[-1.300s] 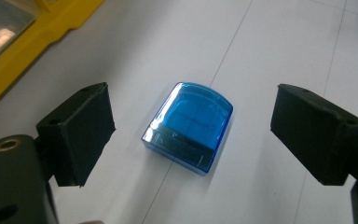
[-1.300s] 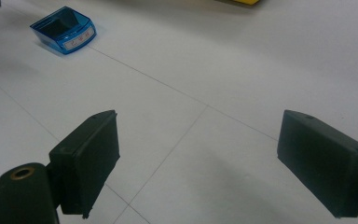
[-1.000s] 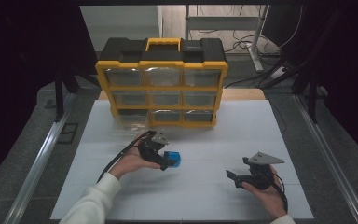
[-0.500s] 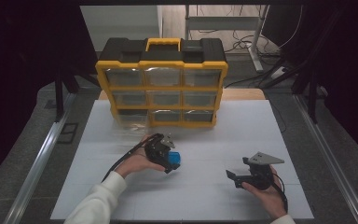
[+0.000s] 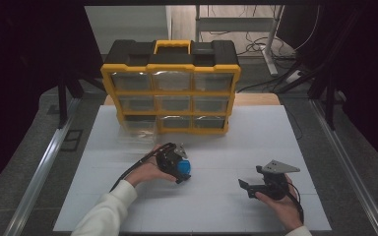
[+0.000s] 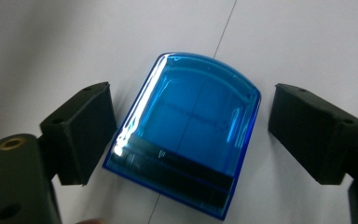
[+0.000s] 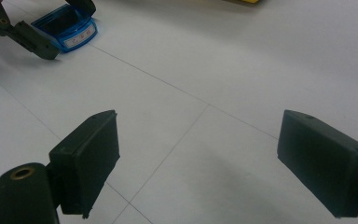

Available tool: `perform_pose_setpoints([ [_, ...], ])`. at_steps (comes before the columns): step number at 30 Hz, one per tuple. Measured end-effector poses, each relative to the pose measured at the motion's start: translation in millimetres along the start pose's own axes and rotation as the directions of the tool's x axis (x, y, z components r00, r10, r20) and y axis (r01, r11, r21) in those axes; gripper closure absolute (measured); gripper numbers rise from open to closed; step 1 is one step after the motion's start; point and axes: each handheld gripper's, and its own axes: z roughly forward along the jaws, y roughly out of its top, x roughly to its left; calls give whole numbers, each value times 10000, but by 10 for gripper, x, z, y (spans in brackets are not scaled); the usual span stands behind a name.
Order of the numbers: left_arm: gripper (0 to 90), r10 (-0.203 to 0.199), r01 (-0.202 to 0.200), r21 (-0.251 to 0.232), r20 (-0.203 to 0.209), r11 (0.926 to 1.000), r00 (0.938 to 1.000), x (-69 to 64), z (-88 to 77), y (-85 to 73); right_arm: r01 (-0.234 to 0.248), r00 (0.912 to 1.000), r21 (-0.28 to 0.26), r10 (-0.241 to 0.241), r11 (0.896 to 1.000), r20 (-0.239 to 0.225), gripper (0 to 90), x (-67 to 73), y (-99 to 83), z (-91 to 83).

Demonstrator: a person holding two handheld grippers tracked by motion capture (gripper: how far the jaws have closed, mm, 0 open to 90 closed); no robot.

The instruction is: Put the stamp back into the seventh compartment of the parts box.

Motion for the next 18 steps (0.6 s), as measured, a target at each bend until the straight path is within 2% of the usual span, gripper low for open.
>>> perform_pose_setpoints([
  [1,174,0,0,0,0,10000,10000,0,0,0,0,10000,0,0,10000,0,130,0,0,0],
  [3,263,112,-112,-134,-42,9998,9999,4,-18,-3,3,10000,26,-3,10000,6,130,0,-1,5],
  [4,263,162,-162,-152,-23,9998,9999,11,-26,-5,25,10000,33,-25,10000,-6,131,1,-2,8],
  [5,320,173,-172,-117,62,9998,9998,18,-37,-7,7,10000,57,-7,10000,-4,130,4,-3,11],
  [6,320,278,-276,-110,133,9996,9995,23,-43,-14,7,10000,57,-7,10000,-4,130,4,-3,11],
  [7,339,135,-129,-278,209,9995,9997,12,-42,-21,10,10000,65,-10,10000,1,130,4,-4,12],
  [8,394,246,-241,-263,192,9994,9995,20,-58,-29,7,10000,72,-7,10000,8,130,2,-5,12],
  [9,409,246,-241,-263,192,9994,9995,20,-58,-29,7,10000,72,-7,10000,8,130,2,-5,12],
  [13,411,392,-387,-286,186,9988,9991,16,-71,-35,-9,10000,54,9,10000,22,130,1,-5,8],
  [18,413,400,-387,-599,196,9975,9990,17,-128,-31,3,10000,51,-3,10000,23,130,1,-5,7],
])
